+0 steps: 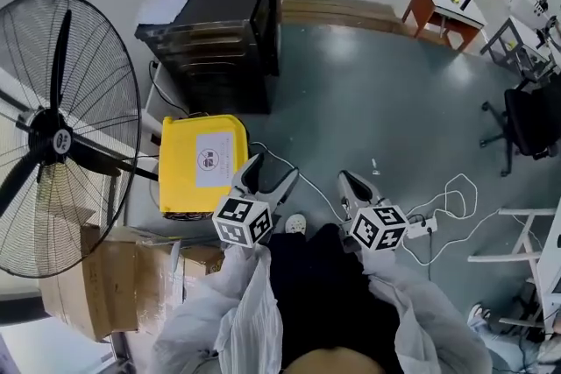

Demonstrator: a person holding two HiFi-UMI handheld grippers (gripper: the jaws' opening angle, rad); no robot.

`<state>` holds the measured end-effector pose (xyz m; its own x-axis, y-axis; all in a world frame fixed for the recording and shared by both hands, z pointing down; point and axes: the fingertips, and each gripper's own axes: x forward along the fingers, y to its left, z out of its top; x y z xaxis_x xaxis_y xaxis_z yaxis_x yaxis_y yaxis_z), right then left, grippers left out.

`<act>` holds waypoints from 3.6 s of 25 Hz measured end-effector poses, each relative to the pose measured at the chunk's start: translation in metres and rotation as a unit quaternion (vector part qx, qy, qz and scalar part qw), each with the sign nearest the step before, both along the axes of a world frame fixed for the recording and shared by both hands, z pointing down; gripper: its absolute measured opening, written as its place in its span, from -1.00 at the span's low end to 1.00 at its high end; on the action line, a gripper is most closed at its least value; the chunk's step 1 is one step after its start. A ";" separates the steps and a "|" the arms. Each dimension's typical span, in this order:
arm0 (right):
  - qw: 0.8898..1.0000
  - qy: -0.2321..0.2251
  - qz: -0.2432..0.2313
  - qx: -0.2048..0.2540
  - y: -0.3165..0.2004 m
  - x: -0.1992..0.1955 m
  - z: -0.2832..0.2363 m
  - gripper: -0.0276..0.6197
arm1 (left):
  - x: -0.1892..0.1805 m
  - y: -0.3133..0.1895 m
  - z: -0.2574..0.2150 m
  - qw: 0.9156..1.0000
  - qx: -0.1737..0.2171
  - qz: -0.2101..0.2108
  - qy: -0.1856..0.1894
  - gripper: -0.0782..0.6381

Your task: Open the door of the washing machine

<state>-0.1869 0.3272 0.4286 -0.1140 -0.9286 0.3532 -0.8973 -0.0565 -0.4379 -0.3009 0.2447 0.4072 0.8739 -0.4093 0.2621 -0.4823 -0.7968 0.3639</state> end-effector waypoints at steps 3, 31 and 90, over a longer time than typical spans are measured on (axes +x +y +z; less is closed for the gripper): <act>1.000 -0.012 -0.015 -0.013 -0.010 -0.005 0.008 -0.89 | -0.002 -0.004 0.013 1.000 -0.020 -0.004 -0.007 0.24; 0.996 0.014 -0.086 -0.009 -0.309 0.198 0.024 -0.89 | 0.187 -0.298 0.020 0.998 -0.006 -0.048 -0.037 0.24; 0.975 -0.062 -0.147 -0.154 -0.560 0.306 0.178 -0.89 | 0.244 -0.579 0.327 0.918 -0.144 -0.254 -0.269 -0.58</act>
